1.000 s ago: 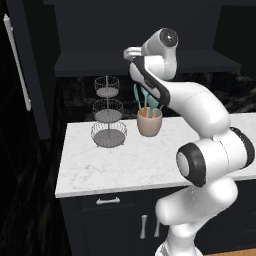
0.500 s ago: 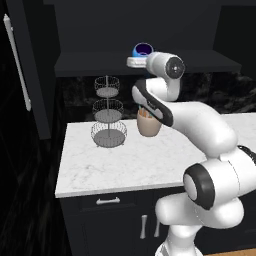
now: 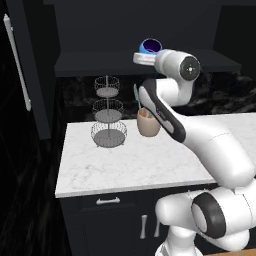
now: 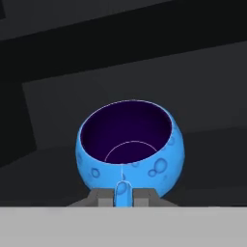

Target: Gather all objects into one cabinet and sort the glasses and bowls to opposite sides.

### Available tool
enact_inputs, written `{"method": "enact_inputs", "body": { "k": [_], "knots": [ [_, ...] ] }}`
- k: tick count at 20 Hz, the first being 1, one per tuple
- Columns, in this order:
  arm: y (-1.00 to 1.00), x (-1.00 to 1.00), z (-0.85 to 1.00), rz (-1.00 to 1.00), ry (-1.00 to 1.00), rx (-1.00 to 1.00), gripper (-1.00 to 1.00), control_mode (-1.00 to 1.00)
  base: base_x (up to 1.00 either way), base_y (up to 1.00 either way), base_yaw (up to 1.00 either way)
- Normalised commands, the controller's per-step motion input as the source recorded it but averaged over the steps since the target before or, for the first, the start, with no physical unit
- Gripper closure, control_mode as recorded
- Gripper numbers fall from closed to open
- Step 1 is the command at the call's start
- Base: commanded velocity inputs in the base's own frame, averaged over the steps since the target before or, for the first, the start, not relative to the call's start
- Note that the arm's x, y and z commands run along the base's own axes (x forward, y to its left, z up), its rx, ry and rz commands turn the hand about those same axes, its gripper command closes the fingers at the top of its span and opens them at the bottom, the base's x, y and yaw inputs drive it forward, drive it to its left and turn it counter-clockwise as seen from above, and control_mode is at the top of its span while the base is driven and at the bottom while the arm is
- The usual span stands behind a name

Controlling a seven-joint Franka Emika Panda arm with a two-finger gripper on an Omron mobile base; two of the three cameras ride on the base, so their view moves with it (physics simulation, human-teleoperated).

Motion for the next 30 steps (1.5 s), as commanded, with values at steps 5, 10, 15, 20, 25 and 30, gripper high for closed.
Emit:
{"method": "enact_inputs", "body": {
  "k": [5, 10, 15, 20, 25, 30],
  "knots": [
    [-0.04, -0.53, 0.05, 0.00, 0.04, 0.01, 1.00, -1.00, 0.00, 0.00, 0.00],
    [-0.14, -0.53, 0.00, 0.00, 0.06, 0.00, 1.00, -1.00, 0.00, 0.00, 0.00],
    [-0.25, -0.90, 0.00, 0.00, 0.03, 0.00, 1.00, -1.00, 0.00, 0.00, 0.00],
    [-0.21, -1.00, 0.00, 0.00, 0.01, 0.00, 1.00, -1.00, 0.00, 0.00, 0.00],
    [-0.20, -0.96, 0.00, 0.00, 0.05, 0.00, 1.00, -1.00, 0.00, 0.00, 0.00],
    [-0.19, -0.72, 0.02, 0.00, 0.13, 0.01, 1.00, -1.00, 0.00, 0.00, 0.00]
  ]
}}
